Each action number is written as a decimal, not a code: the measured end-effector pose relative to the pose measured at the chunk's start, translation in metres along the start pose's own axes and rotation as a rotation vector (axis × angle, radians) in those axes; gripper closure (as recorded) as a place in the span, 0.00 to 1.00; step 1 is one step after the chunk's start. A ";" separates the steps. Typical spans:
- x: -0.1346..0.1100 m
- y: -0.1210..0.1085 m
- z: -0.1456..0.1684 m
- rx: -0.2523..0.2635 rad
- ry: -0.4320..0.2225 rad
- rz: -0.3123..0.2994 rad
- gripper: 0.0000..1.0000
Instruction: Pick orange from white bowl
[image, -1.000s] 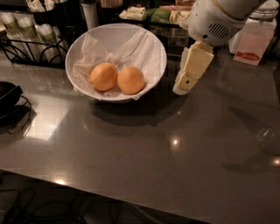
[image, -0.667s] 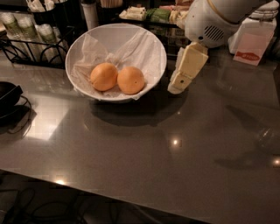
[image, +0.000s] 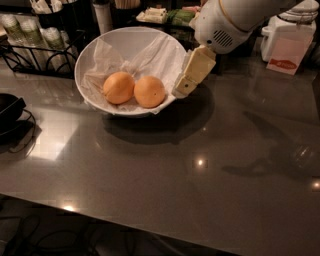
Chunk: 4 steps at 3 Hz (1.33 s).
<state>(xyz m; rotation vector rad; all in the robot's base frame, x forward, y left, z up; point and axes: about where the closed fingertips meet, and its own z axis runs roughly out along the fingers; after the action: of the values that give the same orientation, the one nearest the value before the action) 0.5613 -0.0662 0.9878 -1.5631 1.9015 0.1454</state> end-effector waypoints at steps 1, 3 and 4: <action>-0.003 -0.002 0.021 -0.005 -0.043 0.043 0.00; -0.027 -0.006 0.074 -0.071 -0.115 0.060 0.12; -0.031 -0.008 0.086 -0.095 -0.121 0.059 0.22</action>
Offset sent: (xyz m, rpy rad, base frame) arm 0.0464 0.0635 -0.0547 0.1733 0.0679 0.0229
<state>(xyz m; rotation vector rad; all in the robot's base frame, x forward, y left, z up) 0.6068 -0.0015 0.9407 -1.5242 1.8699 0.3528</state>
